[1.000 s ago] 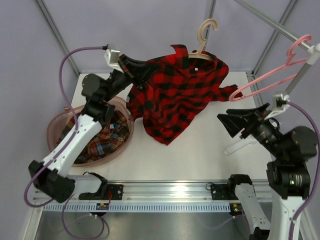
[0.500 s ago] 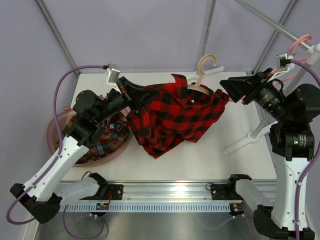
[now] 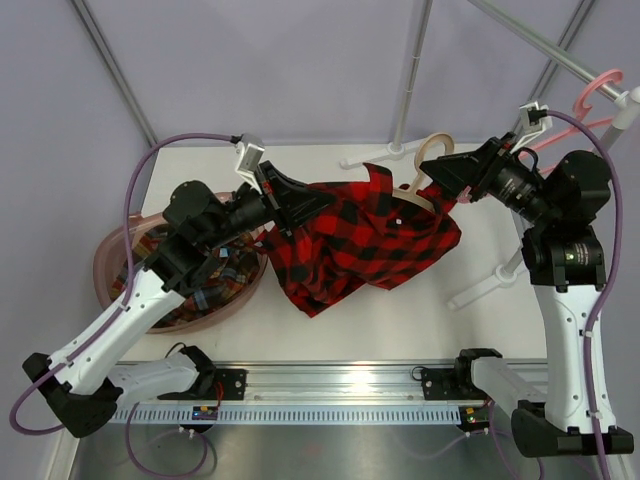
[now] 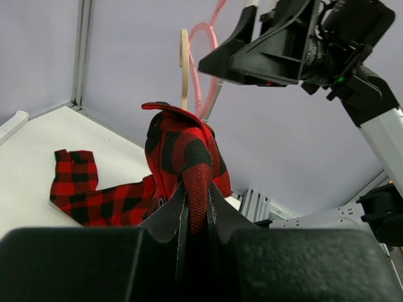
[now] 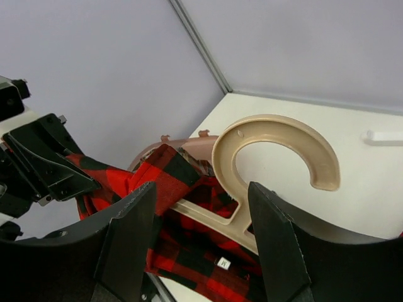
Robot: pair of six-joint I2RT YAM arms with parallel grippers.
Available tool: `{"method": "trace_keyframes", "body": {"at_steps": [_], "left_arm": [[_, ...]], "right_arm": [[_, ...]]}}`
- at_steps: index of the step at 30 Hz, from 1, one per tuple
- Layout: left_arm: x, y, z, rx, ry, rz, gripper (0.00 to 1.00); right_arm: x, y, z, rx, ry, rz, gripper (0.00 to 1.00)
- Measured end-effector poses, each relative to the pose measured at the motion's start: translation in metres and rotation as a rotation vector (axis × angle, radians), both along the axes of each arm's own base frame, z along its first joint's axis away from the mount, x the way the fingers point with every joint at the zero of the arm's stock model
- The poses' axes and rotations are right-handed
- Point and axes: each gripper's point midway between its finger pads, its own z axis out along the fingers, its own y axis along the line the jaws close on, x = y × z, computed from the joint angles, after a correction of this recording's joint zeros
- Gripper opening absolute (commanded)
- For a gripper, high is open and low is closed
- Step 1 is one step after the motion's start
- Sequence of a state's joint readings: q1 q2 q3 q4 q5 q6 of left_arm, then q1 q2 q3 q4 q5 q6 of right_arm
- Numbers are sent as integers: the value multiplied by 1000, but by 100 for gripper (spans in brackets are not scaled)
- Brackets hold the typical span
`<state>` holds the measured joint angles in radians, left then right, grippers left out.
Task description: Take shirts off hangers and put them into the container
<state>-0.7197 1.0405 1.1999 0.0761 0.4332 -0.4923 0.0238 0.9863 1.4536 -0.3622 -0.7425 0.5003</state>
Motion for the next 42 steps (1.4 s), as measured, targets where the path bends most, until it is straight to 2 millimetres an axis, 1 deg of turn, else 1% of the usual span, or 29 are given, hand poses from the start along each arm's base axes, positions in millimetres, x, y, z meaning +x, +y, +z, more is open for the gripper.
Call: {"method": "trace_keyframes", "body": {"at_steps": [4, 9, 18, 24, 28, 32, 34, 36, 37, 39, 40, 41, 42], "left_arm": [[-3, -9, 1, 10, 0, -23, 0], [-3, -12, -1, 36, 4, -21, 0], [-1, -10, -1, 67, -13, 0, 0], [-2, -8, 8, 58, -34, 7, 0], [-4, -7, 12, 51, -40, 7, 0], [-7, -4, 16, 42, -48, 7, 0], [-9, -2, 18, 35, -51, 6, 0], [-10, -1, 17, 35, -51, 7, 0], [-10, 0, 15, 35, -50, 9, 0], [-11, 1, 13, 38, -46, 10, 0], [-11, 1, 11, 40, -46, 10, 0], [-11, 2, 10, 40, -44, 12, 0], [-12, 2, 11, 39, -46, 12, 4]], "right_arm": [[6, 11, -21, -14, 43, 18, 68], [15, 15, -39, -46, 56, -15, 68], [16, 10, -46, -95, 47, -65, 68], [15, 7, -49, -103, 48, -88, 67], [18, 11, -62, -110, 78, -75, 65], [24, 17, -71, -116, 106, -60, 61], [26, 21, -72, -113, 113, -47, 53], [28, 26, -70, -110, 106, -33, 42], [27, 29, -69, -105, 107, -24, 24], [28, 31, -64, -86, 114, -23, 4], [29, 32, -60, -67, 120, -25, 0], [31, 32, -57, -59, 117, -35, 0], [30, 33, -56, -54, 117, -35, 0]]}}
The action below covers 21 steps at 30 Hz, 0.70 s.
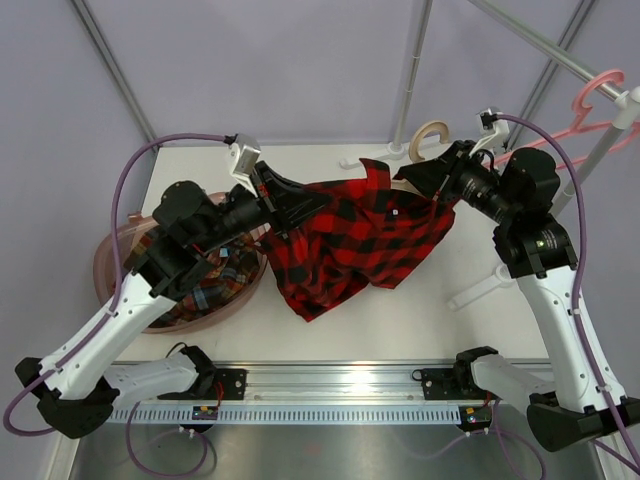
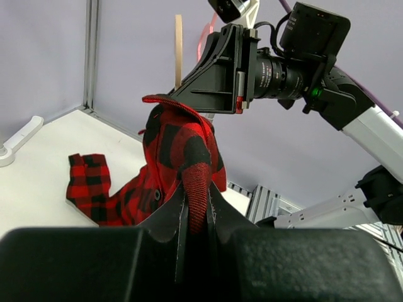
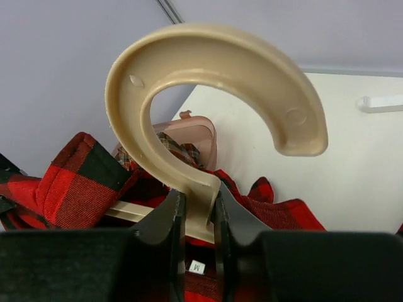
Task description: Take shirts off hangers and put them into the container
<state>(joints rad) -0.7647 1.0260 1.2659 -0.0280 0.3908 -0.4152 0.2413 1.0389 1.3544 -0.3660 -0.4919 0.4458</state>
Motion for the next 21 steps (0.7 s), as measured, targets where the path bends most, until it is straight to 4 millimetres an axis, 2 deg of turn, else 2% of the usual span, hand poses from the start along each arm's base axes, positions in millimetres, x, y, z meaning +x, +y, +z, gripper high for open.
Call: {"method": "trace_keyframes", "body": {"at_steps": [2, 3, 4, 7, 11, 14, 19, 21], "left_arm": [[-1, 2, 2, -4, -4, 3, 13], [-2, 3, 3, -5, -7, 5, 29], [-3, 5, 3, -5, -9, 5, 39], [-12, 14, 3, -12, -20, 13, 53], [-24, 31, 2, -11, -36, 35, 56], [-28, 35, -3, -2, -32, 40, 57], [-21, 30, -34, 51, 23, 45, 60], [-15, 27, -50, 84, 57, 53, 52]], "right_arm": [[0, 1, 3, 4, -5, -3, 0], [-2, 2, 5, 5, -7, -1, 0], [-3, 1, 7, 2, -9, -5, 0], [-3, -4, 9, -37, -16, -34, 0], [-6, -12, 14, -71, -18, -66, 0], [-10, -16, 23, -81, -32, -83, 0], [-19, -20, 39, -92, -67, -91, 0], [-23, -22, 44, -94, -77, -92, 0]]}}
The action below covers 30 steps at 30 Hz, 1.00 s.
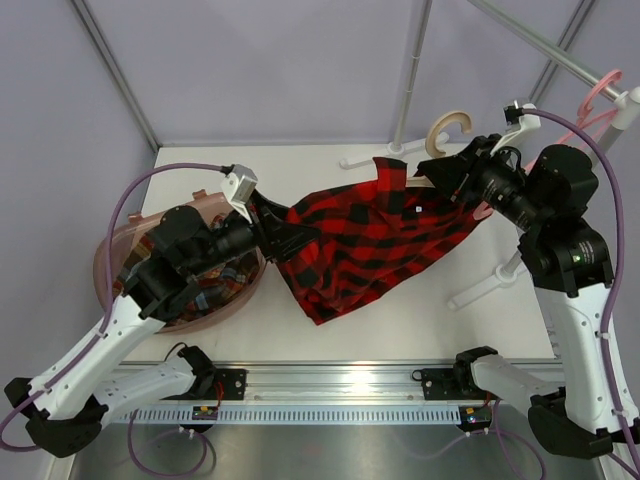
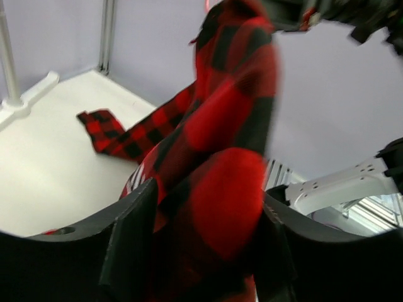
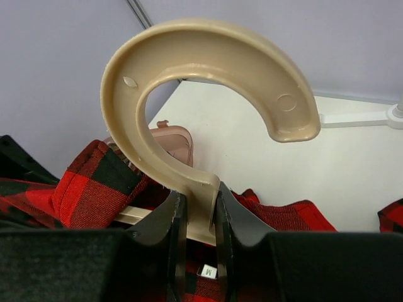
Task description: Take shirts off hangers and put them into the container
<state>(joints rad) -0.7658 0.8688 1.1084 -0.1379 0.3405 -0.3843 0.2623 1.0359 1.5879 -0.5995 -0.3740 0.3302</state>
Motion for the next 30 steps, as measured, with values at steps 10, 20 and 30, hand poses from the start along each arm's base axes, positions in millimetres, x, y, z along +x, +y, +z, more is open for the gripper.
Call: {"method": "trace_keyframes", "body": {"at_steps": [10, 20, 30], "left_arm": [[9, 14, -20, 70, 22, 93, 30], [18, 63, -8, 60, -8, 333, 0], [43, 108, 3, -21, -11, 618, 0]], "right_arm": [[-9, -13, 1, -39, -10, -54, 0], [-17, -29, -13, -65, -2, -128, 0], [-31, -37, -12, -52, -23, -155, 0]]}}
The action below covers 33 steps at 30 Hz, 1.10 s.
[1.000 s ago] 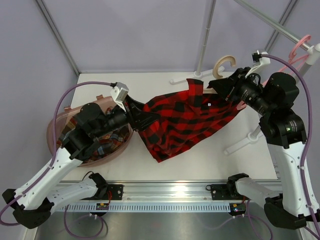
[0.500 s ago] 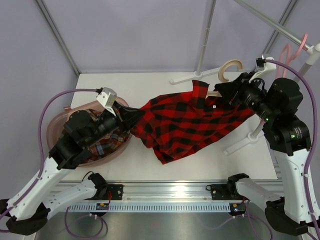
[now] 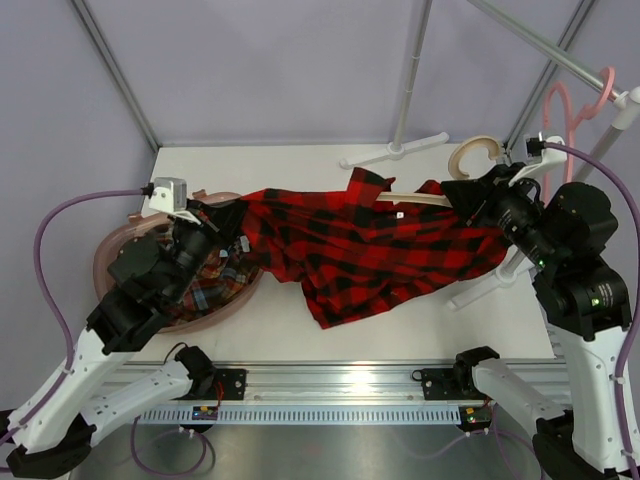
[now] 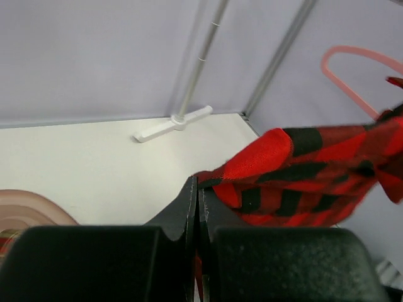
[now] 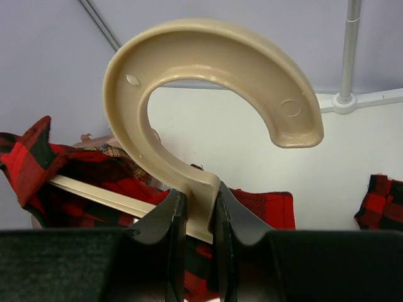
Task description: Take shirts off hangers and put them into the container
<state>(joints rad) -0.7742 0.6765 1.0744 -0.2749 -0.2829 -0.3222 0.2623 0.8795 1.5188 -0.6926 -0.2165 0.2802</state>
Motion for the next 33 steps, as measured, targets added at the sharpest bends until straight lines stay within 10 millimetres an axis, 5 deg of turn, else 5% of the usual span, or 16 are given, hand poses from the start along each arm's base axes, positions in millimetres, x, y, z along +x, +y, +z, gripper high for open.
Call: {"method": "trace_keyframes", "body": {"at_steps": [9, 12, 23, 30, 33], "left_arm": [[21, 37, 11, 7, -6, 251, 0], [29, 31, 5, 44, 16, 253, 0], [44, 10, -74, 164, 188, 245, 0], [33, -8, -71, 134, 162, 79, 0], [18, -47, -73, 129, 159, -161, 0]], "right_arm": [[-13, -13, -11, 2, -5, -56, 0], [-20, -19, -9, 17, -21, -86, 0], [-32, -34, 32, 80, -72, -161, 0], [-25, -33, 42, 108, -76, -169, 0], [-22, -27, 56, 157, -107, -144, 0]]}}
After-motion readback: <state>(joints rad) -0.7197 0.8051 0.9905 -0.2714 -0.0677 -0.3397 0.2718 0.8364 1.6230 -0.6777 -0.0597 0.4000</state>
